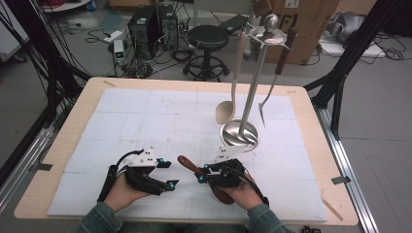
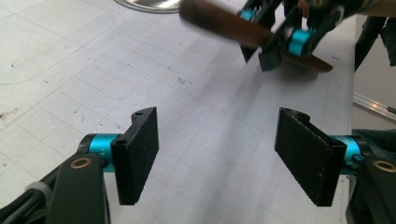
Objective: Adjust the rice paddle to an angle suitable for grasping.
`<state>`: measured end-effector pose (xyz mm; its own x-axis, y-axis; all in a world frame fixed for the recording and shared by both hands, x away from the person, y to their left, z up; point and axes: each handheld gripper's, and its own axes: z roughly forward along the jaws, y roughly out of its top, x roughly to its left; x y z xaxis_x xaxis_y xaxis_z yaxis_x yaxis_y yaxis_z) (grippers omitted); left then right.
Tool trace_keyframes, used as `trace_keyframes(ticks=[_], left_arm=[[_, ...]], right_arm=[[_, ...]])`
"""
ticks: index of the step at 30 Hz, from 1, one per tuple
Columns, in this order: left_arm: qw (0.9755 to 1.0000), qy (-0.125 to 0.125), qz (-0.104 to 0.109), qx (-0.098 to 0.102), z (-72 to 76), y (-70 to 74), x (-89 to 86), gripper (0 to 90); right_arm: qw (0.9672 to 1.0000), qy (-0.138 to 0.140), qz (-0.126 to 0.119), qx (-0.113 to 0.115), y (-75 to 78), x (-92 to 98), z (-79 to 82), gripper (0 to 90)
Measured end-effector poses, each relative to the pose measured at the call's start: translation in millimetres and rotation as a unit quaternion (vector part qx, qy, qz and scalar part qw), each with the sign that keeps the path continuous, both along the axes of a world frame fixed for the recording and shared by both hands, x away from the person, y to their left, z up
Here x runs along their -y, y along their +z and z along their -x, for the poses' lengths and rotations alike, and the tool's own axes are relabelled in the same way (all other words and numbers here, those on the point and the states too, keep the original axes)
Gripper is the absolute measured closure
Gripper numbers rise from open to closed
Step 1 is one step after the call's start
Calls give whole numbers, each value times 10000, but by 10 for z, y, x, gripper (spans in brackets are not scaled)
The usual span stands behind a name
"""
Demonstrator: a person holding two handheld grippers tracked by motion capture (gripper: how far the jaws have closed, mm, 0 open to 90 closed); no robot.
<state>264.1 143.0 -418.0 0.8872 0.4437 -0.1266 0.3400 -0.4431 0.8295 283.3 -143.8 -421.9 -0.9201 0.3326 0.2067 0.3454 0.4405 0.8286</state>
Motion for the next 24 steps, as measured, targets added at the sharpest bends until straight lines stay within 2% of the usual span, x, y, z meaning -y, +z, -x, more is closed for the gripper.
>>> trace_keyframes(ticks=[5,11,18,24], left_arm=[[10000,1,5,21,0,3,-3,307],[10000,11,41,46,3,11,-8,306],[9999,31,124,89,8,28,-21,306],[9998,41,145,130,9,37,-32,306]], right_arm=[[9995,-210,-254,21,97,15,-42,761],[9983,-366,-441,141,214,-37,-67,763],[9955,-489,-745,336,377,-172,-83,768],[9935,-566,-845,505,403,-313,-80,772]])
